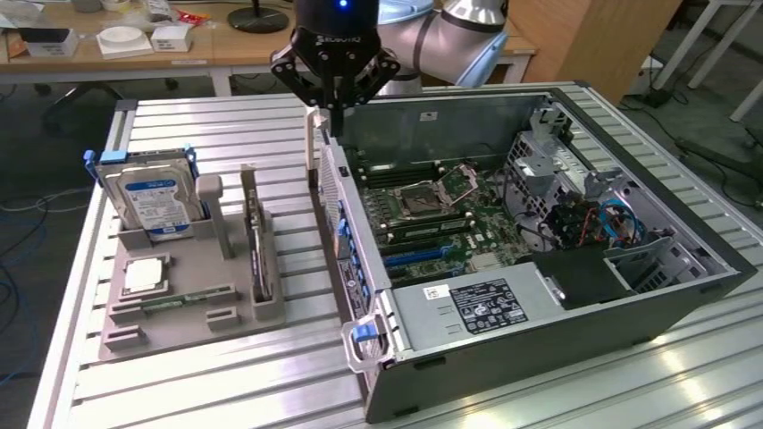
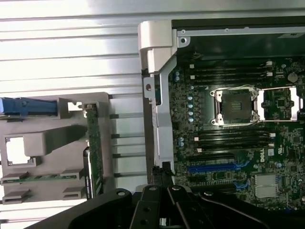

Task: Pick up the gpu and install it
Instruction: 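Reach for the gpu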

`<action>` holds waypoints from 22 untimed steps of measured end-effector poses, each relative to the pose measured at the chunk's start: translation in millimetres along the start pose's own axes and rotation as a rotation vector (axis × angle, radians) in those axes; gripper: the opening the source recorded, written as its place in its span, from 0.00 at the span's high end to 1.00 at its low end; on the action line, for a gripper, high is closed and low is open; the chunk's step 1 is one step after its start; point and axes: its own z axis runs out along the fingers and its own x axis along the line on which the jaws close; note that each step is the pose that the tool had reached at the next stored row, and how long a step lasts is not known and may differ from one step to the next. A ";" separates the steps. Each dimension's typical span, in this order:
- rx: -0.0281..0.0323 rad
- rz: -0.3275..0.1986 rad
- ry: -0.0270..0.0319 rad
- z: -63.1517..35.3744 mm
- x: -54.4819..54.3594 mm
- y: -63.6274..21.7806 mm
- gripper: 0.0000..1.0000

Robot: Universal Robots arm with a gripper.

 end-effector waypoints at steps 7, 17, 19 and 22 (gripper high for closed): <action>0.0000 0.000 0.0000 -0.4 17.3 -1.3 0.90; 0.0000 0.000 0.0000 -0.9 34.3 -2.6 0.90; 0.0000 0.000 0.0000 -1.0 37.1 -2.7 0.90; 0.0000 0.000 0.0000 -1.1 41.1 -3.1 0.90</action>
